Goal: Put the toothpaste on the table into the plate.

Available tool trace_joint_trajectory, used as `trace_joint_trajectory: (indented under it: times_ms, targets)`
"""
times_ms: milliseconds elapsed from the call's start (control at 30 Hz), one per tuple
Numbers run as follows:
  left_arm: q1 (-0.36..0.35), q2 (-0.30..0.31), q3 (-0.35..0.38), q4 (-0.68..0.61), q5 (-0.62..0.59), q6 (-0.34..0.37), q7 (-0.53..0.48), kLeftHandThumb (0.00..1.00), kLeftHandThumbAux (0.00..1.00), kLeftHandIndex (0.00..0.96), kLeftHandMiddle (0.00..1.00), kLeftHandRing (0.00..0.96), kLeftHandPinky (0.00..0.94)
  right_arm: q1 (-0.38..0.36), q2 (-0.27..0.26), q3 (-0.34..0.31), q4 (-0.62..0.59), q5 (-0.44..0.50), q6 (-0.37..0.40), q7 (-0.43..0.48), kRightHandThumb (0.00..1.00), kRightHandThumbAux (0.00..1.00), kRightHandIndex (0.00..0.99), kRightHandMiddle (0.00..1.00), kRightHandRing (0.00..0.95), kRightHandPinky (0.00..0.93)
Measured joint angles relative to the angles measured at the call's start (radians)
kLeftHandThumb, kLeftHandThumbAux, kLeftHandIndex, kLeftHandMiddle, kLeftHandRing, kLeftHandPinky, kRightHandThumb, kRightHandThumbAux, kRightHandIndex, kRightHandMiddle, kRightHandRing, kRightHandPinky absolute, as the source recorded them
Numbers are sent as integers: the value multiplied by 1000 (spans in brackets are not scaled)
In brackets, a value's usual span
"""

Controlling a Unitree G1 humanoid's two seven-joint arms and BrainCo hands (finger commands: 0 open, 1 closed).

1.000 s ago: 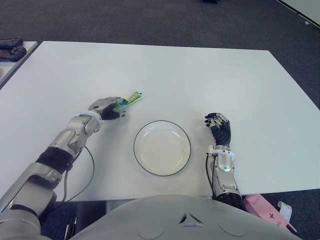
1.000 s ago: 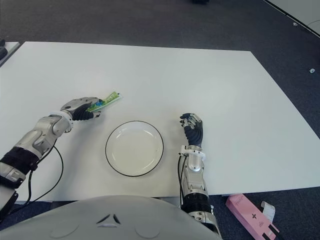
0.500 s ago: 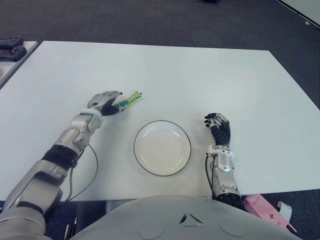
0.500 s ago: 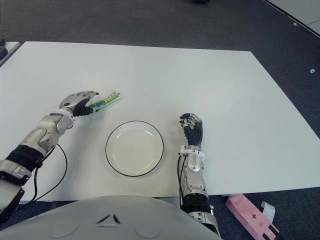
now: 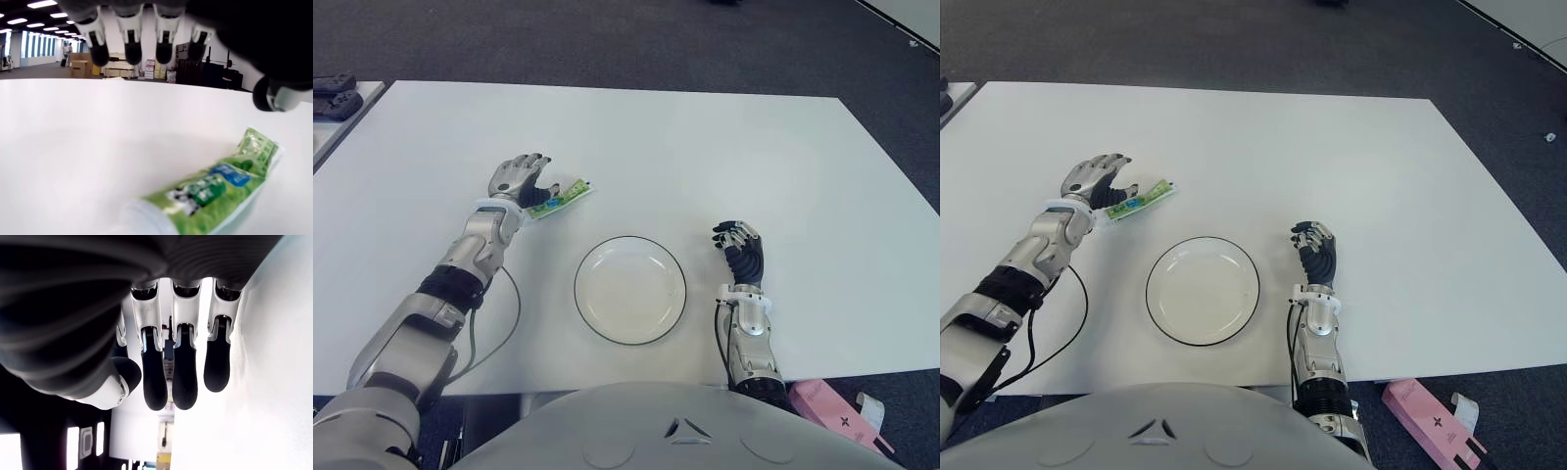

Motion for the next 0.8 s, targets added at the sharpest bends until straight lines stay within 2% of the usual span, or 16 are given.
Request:
trace_joint_trajectory:
  times_ms: [233, 467, 800]
  targets:
    - [-20, -14, 1, 17, -14, 1, -20, 468, 237, 0, 41, 37, 113, 0, 0, 1, 0, -1, 0, 0, 710, 730, 431, 500, 507, 506]
    - [-74, -38, -20, 112, -22, -12, -82, 471, 239, 0, 35, 30, 102, 2, 1, 1, -2, -1, 0, 0, 709, 730, 431, 502, 510, 508]
    - [-162, -63, -81, 262, -31, -94, -203, 468, 244, 0, 18, 9, 94, 8, 2, 3, -8, -8, -1, -11, 709, 730, 432, 502, 517, 509]
